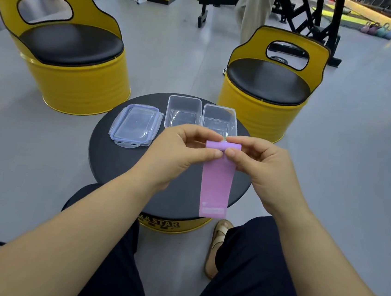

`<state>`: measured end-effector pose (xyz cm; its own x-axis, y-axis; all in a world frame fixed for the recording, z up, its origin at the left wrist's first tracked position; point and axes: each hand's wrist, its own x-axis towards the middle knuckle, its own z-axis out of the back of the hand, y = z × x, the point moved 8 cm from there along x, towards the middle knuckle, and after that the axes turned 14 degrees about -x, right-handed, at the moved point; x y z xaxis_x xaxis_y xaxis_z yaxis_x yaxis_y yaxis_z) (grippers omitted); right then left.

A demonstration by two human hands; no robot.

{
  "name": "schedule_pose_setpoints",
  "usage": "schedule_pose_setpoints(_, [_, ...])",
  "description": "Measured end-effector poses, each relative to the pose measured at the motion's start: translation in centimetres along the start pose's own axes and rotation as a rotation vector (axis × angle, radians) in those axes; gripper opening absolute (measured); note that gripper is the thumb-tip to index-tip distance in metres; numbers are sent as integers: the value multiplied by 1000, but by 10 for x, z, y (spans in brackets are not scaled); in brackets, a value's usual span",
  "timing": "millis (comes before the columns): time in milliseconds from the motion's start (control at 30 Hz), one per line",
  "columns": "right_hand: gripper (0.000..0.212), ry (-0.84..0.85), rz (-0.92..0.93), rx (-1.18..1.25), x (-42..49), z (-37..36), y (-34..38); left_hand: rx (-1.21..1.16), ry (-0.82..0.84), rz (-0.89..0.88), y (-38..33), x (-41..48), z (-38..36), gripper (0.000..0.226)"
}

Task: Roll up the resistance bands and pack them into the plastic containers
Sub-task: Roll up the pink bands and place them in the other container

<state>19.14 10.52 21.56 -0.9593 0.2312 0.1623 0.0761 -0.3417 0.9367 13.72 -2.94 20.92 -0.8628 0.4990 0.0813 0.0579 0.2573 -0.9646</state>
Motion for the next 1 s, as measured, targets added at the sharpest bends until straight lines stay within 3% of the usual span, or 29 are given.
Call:
schedule_pose_setpoints(200, [20, -21, 10, -28, -1, 3, -2, 12, 2, 88, 6, -2, -1, 11])
schedule_pose_setpoints(400, [24, 49, -14, -4, -1, -1, 0, 13, -1, 69, 5, 0, 1, 16])
schedule_pose_setpoints(533, [12, 38, -14, -26, 0, 0, 0, -1, 9, 52, 4, 0, 0, 21])
schedule_pose_setpoints(867, [22, -25, 47, -8, -2, 2, -2, -77, 29, 125, 11, -1, -1, 26])
schedule_pose_setpoints(1000, [27, 124, 86, -120, -1, -1, 5, -192, 130, 220, 16, 2, -4, 24])
